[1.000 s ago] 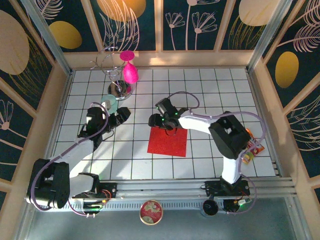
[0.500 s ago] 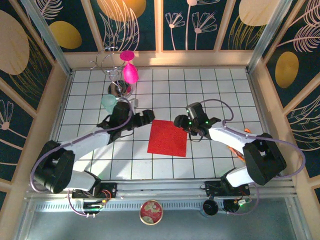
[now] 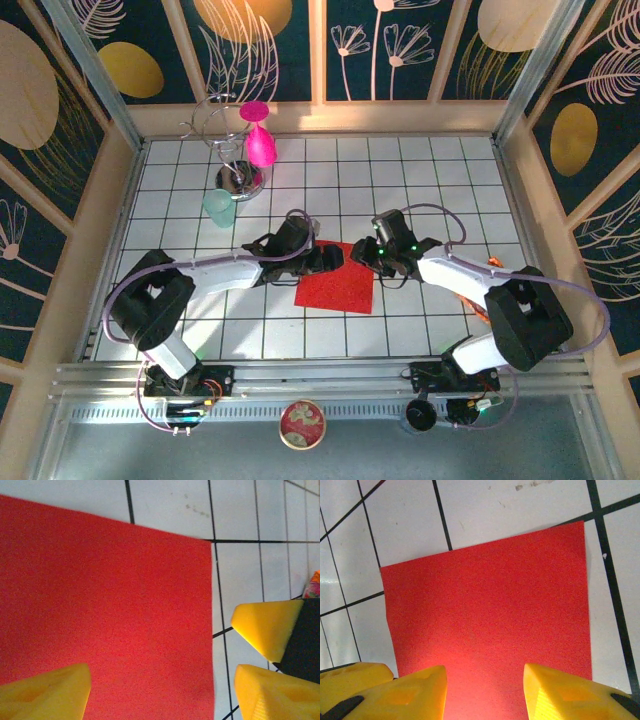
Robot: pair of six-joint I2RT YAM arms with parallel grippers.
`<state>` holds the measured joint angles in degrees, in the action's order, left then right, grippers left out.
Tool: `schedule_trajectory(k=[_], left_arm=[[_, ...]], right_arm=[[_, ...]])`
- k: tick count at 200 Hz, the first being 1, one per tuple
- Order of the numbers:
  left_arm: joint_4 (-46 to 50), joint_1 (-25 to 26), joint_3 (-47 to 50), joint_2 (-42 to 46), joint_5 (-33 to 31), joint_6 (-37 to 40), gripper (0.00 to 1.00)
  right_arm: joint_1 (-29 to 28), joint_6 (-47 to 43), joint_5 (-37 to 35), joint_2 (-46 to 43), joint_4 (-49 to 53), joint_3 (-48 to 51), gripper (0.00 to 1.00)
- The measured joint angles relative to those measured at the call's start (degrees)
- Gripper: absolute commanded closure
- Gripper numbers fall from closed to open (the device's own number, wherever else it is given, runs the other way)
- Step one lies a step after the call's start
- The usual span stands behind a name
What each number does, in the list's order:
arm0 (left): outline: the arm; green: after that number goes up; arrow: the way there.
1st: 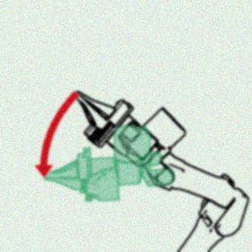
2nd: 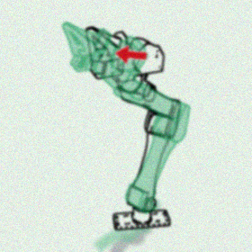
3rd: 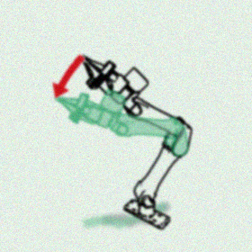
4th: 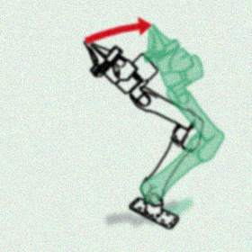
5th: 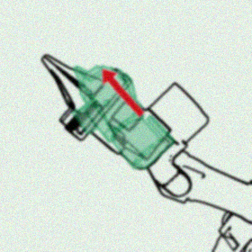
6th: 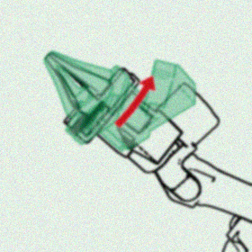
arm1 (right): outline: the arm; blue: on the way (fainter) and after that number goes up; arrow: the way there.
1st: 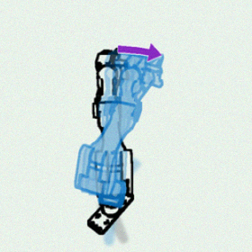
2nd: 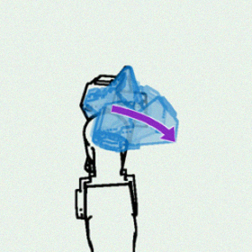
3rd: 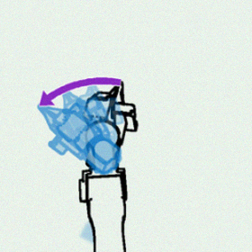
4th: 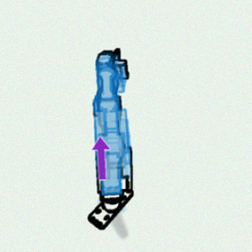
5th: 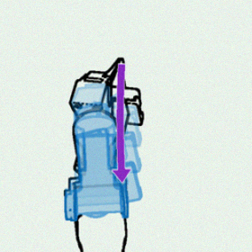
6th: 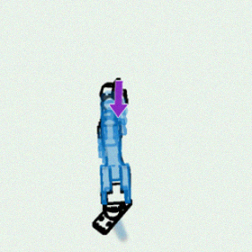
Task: Fold a paper plane with a square sheet of paper (pick it up from the middle)
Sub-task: First fold in half a square sheet of paper at the center of the table.
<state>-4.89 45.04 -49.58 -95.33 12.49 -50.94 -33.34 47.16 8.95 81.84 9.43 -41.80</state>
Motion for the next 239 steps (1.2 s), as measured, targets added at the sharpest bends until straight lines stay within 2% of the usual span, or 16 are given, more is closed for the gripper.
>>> schedule_trajectory(k=[55,111,161,239], left_arm=[[2.99,0.04,-0.68,-1.70,-2.27,0.00,0.31],[3.58,0.04,-0.20,-1.92,-4.68,-0.48,0.45],[1.79,0.02,3.65,-2.34,-5.68,-2.14,0.46],[-5.79,-0.02,6.62,-2.05,-5.53,-5.38,0.42]], right_arm=[[-0.02,0.94,-0.02,2.51,1.11,0.39,0.68],[-0.13,1.42,0.15,6.73,1.31,0.42,0.74],[-0.17,1.44,0.17,7.43,0.98,0.42,0.75],[-0.17,1.44,1.53,8.63,-2.23,0.42,0.76]])
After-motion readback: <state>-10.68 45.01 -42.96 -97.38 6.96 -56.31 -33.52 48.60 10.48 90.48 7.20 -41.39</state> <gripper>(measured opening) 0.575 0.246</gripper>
